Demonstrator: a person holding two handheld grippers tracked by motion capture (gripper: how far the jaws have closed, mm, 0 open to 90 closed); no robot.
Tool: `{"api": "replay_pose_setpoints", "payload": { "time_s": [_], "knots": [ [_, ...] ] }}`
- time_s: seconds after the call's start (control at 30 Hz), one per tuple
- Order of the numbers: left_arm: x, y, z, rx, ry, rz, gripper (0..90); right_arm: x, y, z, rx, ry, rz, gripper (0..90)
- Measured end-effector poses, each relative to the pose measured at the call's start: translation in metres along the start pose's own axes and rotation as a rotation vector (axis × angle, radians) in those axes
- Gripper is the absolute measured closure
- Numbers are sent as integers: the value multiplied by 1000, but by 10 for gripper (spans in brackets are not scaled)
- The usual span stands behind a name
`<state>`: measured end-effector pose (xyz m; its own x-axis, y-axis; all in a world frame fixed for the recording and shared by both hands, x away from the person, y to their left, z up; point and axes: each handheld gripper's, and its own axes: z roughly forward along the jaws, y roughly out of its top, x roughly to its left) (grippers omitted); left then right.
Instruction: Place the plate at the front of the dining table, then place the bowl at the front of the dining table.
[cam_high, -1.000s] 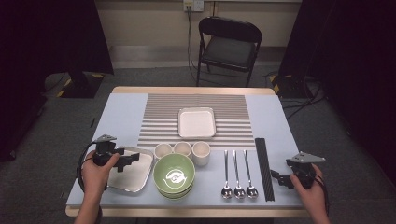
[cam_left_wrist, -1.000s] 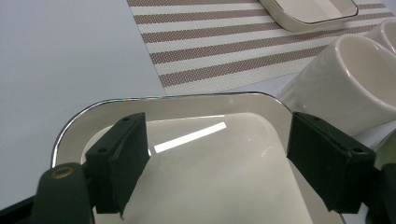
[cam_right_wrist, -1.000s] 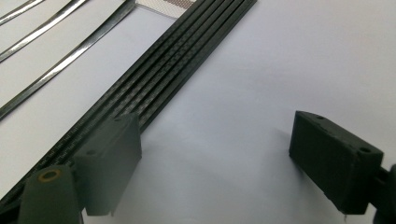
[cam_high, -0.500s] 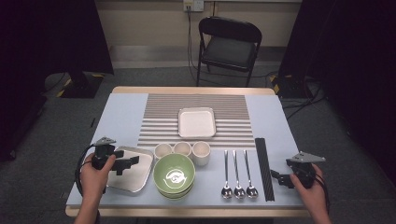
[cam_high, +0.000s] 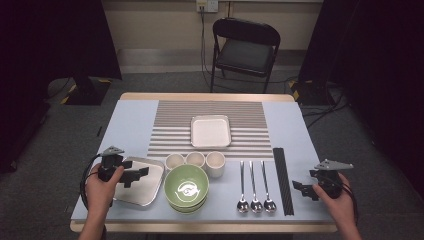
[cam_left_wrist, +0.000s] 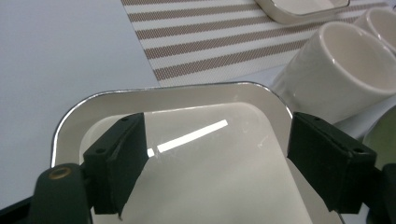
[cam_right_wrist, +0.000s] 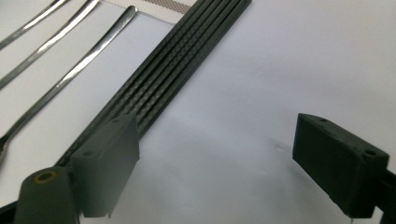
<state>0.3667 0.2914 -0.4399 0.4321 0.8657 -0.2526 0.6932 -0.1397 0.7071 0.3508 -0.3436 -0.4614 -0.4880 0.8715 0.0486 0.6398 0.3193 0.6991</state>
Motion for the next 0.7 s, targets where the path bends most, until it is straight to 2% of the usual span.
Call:
{"api": "replay_pose_setpoints", "payload": {
  "time_s": [0.07, 0.37, 0.7],
  "knots": [
    [0, 0, -1, 3, -3, 4, 197, 1, 4, -1, 6, 8, -2, 140],
    [-2, -1, -2, 3, -6, 2, 195, 14, 25, -2, 29, 36, -75, 140],
    [-3, -1, -2, -4, 2, 2, 190, 22, 41, 2, 48, 60, -94, 141]
  ]
}}
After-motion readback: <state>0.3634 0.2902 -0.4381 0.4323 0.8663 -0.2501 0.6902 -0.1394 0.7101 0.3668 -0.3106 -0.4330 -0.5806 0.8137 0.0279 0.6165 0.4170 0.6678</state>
